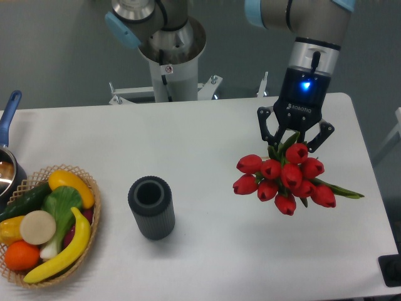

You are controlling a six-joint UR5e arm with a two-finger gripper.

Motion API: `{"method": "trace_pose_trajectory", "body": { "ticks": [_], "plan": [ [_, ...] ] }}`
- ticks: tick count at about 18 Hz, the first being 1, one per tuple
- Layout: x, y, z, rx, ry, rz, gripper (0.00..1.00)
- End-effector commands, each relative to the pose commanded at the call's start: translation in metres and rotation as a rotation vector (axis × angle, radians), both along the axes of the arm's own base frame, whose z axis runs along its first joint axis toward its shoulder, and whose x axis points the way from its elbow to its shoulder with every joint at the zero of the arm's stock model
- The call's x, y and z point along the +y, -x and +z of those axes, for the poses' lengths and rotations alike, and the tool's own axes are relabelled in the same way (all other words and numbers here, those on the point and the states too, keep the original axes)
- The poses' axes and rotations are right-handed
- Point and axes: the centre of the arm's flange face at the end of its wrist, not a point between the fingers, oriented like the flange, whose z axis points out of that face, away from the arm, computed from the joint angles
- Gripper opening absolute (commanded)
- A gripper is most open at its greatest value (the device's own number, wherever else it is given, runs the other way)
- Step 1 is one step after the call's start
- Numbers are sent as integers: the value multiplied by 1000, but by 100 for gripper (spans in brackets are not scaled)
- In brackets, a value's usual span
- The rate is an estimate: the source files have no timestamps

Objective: Insert the flowers into the vase

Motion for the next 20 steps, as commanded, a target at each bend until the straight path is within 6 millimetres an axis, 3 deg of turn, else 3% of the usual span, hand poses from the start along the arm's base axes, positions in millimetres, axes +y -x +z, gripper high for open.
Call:
{"method": "trace_pose_trajectory", "body": {
  "ticks": [14, 20],
  "plan": [
    [6, -5, -2, -3, 0, -13, 39],
    [10, -25, 9, -22, -79, -62, 39]
  ]
}}
